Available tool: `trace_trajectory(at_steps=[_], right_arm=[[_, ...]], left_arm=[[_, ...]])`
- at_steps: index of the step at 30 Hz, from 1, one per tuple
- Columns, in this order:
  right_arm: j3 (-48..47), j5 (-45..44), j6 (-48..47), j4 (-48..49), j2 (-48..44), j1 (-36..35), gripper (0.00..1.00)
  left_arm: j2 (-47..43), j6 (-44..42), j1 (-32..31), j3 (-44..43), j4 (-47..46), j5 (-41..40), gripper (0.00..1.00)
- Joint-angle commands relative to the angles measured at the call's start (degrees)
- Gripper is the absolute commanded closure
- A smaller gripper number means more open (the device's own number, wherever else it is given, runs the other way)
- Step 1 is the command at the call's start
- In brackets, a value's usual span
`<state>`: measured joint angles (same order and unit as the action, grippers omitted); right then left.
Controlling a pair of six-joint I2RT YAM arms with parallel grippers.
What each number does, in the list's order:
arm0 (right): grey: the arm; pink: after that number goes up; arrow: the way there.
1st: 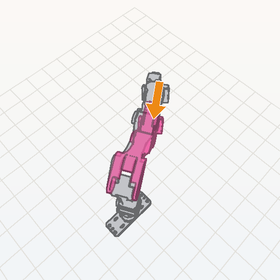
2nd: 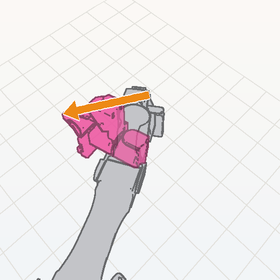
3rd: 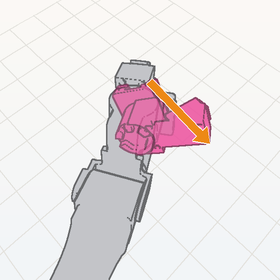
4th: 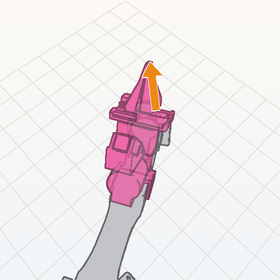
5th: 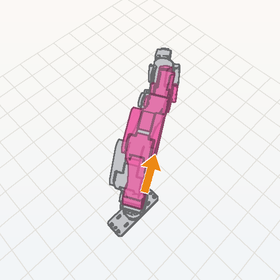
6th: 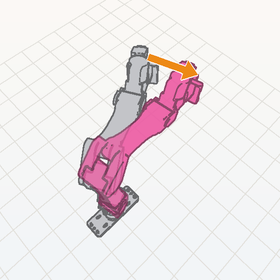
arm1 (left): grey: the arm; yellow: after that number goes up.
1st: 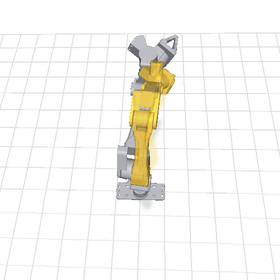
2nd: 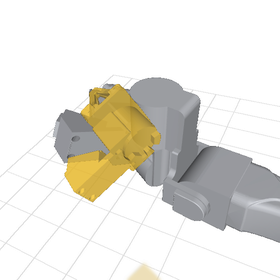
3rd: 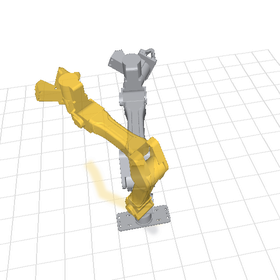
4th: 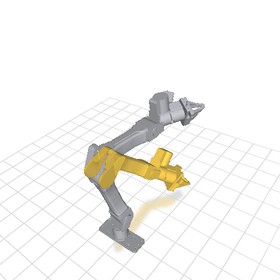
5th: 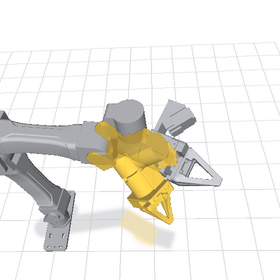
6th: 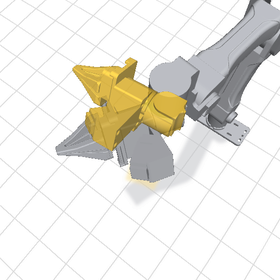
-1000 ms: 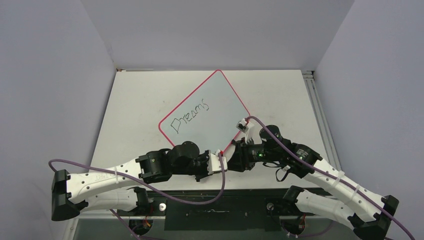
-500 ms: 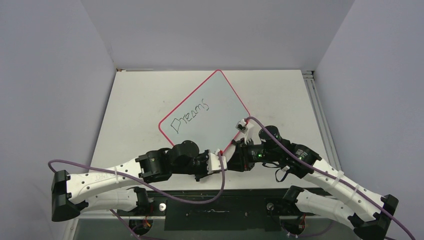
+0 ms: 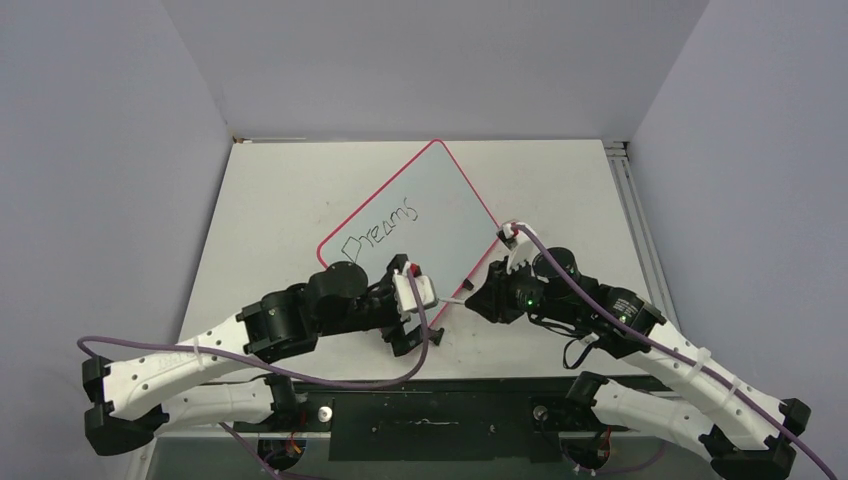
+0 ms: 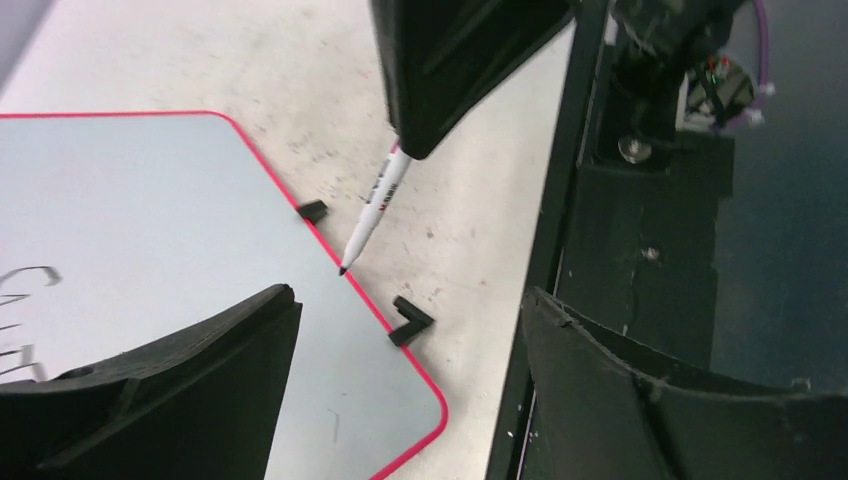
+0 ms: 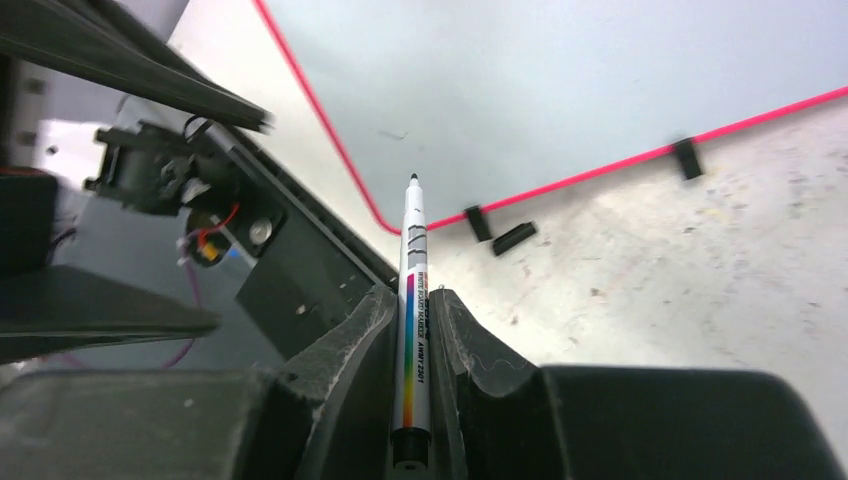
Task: Write a sentence on the whiteboard
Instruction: Adjust the whiteboard marker, then write a sentence on the whiteboard.
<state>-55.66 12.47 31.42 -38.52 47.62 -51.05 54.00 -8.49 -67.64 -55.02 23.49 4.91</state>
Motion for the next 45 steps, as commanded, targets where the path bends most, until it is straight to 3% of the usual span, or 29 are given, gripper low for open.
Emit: trace_trajectory(at_steps=[1,7,14,29,36,45], right_arm=[[-2.1,-10.4,-2.5,0.5,-1.3,0.0,0.95],[0.0,-10.7,-4.7,9.5,-1.7,2.5,0.95],[4.1,-5.4,-5.0,22.4,-1.7,9.4,0.95],[7.6,9.7,-5.2,35.5,2.0,20.5,0.95],[7.5,13.8,-6.4,36.5,3.2,20.7,0.95],[6.4,16.9,-7.8,35.5,5.0,20.7,0.95]], left_arm=[[-1.3,3.2,2.5,-8.3,2.9,-4.4,0.19],[0.5,3.9,12.4,-15.5,6.1,-3.5,0.17],[4.9,4.8,27.5,-21.7,7.0,6.2,0.17],[12.6,17.2,57.4,-21.7,-3.6,29.5,0.16],[19.5,16.2,62.7,-23.4,-1.8,32.6,0.16],[24.3,17.6,63.9,-21.8,-4.6,34.0,0.17]])
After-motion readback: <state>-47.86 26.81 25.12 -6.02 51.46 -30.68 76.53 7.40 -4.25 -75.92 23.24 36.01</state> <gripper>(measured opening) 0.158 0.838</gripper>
